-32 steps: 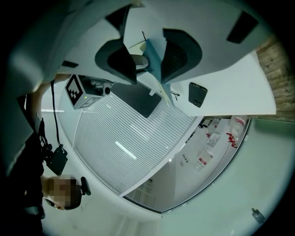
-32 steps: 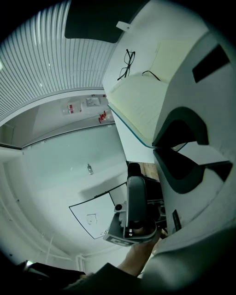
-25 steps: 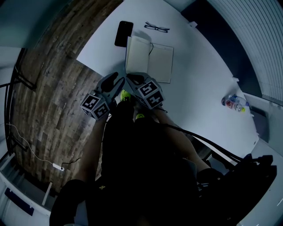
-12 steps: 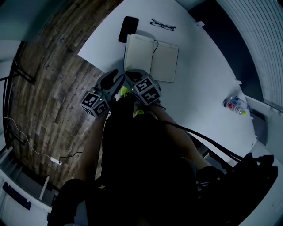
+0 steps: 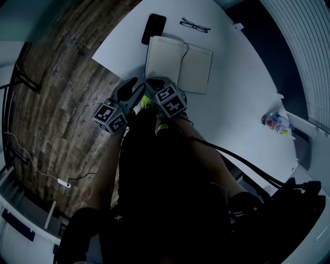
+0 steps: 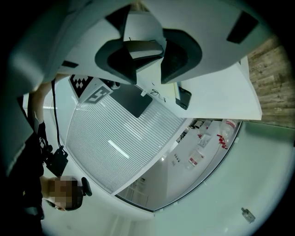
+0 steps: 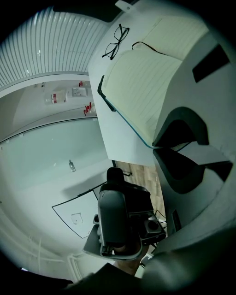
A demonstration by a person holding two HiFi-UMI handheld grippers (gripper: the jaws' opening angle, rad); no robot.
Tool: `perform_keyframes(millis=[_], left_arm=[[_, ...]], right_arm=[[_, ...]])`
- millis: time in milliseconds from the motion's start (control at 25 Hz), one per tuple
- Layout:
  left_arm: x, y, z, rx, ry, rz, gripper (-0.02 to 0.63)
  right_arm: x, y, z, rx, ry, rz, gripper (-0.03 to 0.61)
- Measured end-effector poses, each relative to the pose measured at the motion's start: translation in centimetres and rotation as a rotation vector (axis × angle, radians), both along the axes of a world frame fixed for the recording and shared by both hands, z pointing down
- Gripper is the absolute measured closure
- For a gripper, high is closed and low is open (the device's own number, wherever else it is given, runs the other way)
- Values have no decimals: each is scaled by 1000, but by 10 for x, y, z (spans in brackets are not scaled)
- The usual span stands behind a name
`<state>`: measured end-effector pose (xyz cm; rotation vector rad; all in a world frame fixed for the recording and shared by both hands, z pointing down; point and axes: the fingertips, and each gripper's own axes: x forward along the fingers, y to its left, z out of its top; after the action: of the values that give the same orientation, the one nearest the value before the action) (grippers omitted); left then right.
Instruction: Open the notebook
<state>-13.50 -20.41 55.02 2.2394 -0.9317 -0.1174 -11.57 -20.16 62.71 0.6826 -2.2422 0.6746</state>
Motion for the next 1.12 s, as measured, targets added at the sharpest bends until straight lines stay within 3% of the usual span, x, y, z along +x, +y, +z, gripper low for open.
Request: perform_keyframes(millis=[760,1120], left_arm=[[-8,4,0,-1,8,-14,457],[-14,12,-3,6,1,-23,457]], right_arm=[[-1,6,18,-27,42,18,547],[0,11,21,-49,15,33,534]])
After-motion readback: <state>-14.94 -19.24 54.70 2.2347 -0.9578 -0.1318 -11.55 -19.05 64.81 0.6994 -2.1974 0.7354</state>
